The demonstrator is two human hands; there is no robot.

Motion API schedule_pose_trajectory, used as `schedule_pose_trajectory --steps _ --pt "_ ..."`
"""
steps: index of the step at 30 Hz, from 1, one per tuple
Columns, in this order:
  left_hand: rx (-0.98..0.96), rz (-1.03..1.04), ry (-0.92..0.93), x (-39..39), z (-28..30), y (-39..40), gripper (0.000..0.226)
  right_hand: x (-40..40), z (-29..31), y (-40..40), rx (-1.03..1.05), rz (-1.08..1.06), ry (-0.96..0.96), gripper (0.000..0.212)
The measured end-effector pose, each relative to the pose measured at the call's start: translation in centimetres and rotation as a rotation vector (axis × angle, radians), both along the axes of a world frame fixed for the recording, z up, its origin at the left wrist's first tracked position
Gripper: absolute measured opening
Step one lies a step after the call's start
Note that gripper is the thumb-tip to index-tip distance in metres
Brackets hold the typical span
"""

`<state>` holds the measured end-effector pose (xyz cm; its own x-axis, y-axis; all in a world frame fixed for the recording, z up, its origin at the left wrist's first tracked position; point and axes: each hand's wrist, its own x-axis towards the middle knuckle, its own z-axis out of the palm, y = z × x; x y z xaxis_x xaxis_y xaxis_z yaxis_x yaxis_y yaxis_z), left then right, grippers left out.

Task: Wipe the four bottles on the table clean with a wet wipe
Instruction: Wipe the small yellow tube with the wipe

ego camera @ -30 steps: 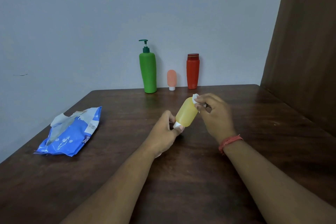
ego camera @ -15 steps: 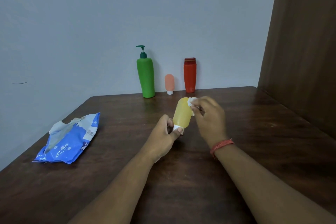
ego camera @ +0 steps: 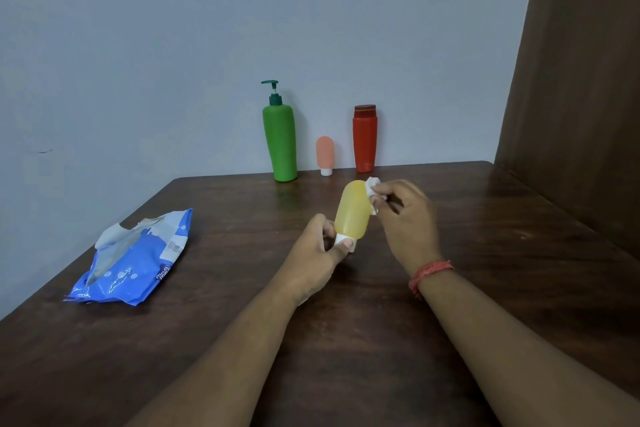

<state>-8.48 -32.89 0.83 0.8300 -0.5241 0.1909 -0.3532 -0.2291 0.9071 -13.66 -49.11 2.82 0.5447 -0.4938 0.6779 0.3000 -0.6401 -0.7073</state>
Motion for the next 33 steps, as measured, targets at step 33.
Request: schedule_pose_trajectory --steps 33 --pt "-0.475 -0.227 0.551 0.4 0.3 0.1 0.012 0.4 -0.3 1.1 0.124 0.163 0.034 0.027"
